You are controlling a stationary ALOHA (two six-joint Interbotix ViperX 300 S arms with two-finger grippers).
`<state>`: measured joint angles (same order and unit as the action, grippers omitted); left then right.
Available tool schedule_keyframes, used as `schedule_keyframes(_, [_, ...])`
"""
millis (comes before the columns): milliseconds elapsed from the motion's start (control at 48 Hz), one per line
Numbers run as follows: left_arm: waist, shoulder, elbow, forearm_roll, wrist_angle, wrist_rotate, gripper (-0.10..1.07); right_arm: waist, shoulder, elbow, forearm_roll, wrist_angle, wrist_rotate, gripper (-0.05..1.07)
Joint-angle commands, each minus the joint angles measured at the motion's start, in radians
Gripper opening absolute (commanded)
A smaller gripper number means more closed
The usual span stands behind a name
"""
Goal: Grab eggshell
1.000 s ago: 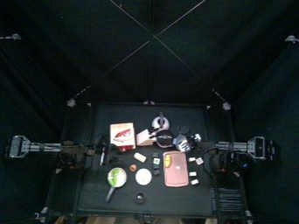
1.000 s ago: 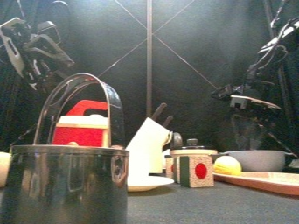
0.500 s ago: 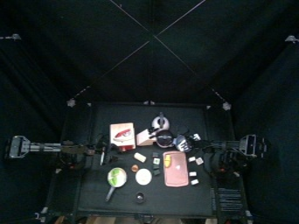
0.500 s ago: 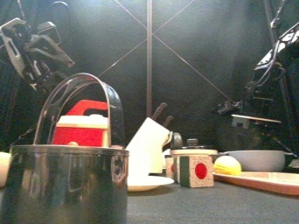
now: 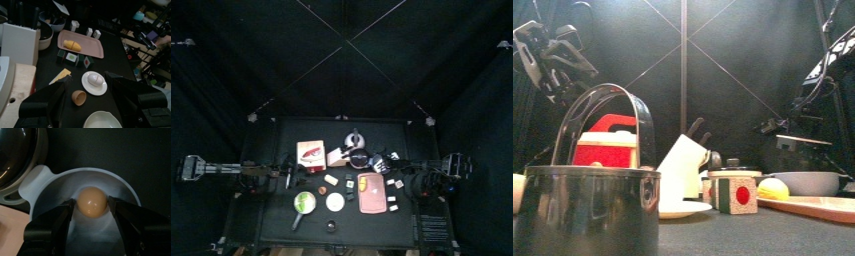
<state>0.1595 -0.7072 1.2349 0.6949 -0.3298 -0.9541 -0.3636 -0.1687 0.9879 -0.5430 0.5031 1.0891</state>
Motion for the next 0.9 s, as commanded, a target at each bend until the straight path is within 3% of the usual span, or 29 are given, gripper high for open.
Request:
schedule_keyframes(0, [0.002,0.002,-0.014,-0.002,-0.003,0.002,0.92,-0.006,0.002,-0.006,-0.002,-0.005,-0.002,0.9])
schedule_keyframes(333, [0.003,0.002,-0.014,-0.002,-0.003,0.002,0.92,-0.006,-0.011,-0.018,0.003,0.002,-0.002,0.73])
schedule_keyframes(646, [0.002,0.002,-0.015,-0.002,-0.003,0.002,0.92,0.038,-0.152,-0.049,0.006,0.1,0.002,0.73])
schedule_keyframes(875, [0.002,0.002,-0.018,-0.002,-0.003,0.002,0.92,0.051,-0.143,-0.052,0.008,0.094,0.0,0.73])
